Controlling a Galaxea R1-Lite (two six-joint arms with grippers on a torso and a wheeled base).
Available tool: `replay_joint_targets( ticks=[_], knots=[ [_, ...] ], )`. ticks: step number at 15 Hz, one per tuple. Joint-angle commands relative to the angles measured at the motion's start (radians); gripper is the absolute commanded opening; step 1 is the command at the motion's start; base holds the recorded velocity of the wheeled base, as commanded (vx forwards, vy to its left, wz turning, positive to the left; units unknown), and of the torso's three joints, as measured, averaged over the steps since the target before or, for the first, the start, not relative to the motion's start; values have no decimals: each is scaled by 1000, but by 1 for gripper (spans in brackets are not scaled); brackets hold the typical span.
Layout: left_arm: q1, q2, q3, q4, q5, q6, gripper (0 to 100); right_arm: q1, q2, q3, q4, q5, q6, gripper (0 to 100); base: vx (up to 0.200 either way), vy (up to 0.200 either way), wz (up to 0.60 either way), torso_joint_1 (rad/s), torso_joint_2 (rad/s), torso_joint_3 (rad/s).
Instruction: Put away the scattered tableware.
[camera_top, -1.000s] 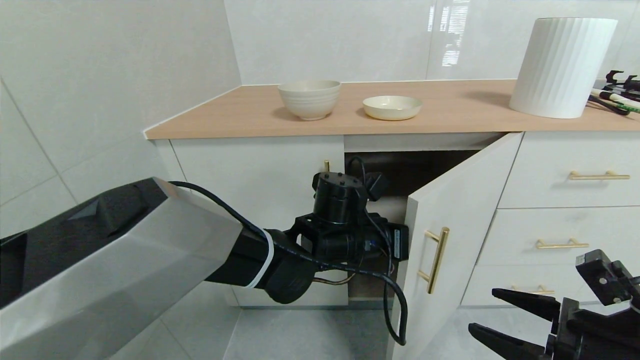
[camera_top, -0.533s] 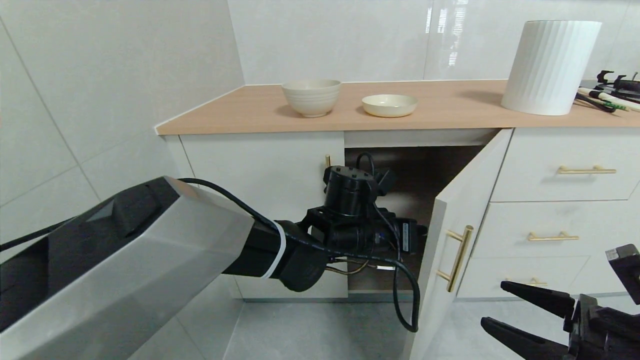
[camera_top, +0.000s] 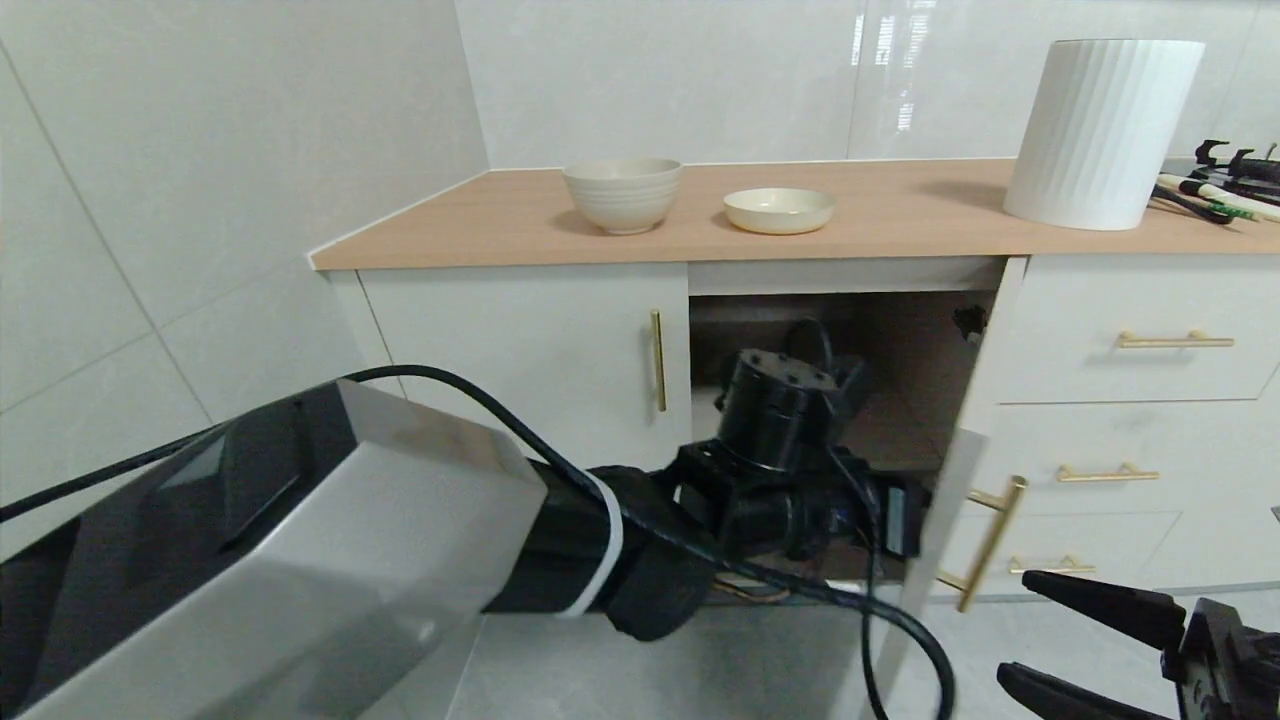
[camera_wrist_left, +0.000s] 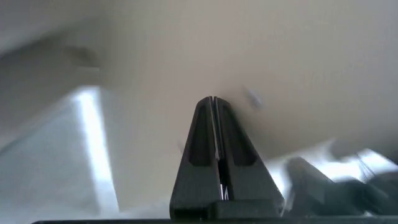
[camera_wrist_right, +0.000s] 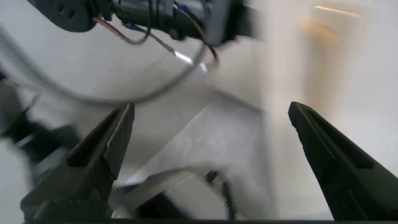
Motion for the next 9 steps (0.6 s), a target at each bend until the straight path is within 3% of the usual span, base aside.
replay_joint_targets(
  ticks=[1, 2, 4, 5, 7, 9],
  knots=[
    [-139, -59, -2, 4, 10, 12, 0, 68, -282, -150, 306, 75, 28, 100, 0, 0, 0, 0, 0, 0],
    [-124, -70, 0, 6, 58, 11, 0, 51, -331, -190, 396, 118, 28, 100, 0, 0, 0, 0, 0, 0],
    [1, -119, 27, 8, 124, 11, 0, 25, -340, -224, 459, 143, 28, 100, 0, 0, 0, 0, 0, 0],
    [34, -145, 51, 9, 121, 9, 0, 23, -328, -225, 462, 141, 28, 100, 0, 0, 0, 0, 0, 0],
    [169, -272, 176, 12, 102, 15, 0, -1, -208, -255, 467, 91, 29, 100, 0, 0, 0, 0, 0, 0],
    [269, -382, 290, 15, 102, 48, 0, -69, -84, -354, 530, 89, 25, 100, 0, 0, 0, 0, 0, 0]
  ],
)
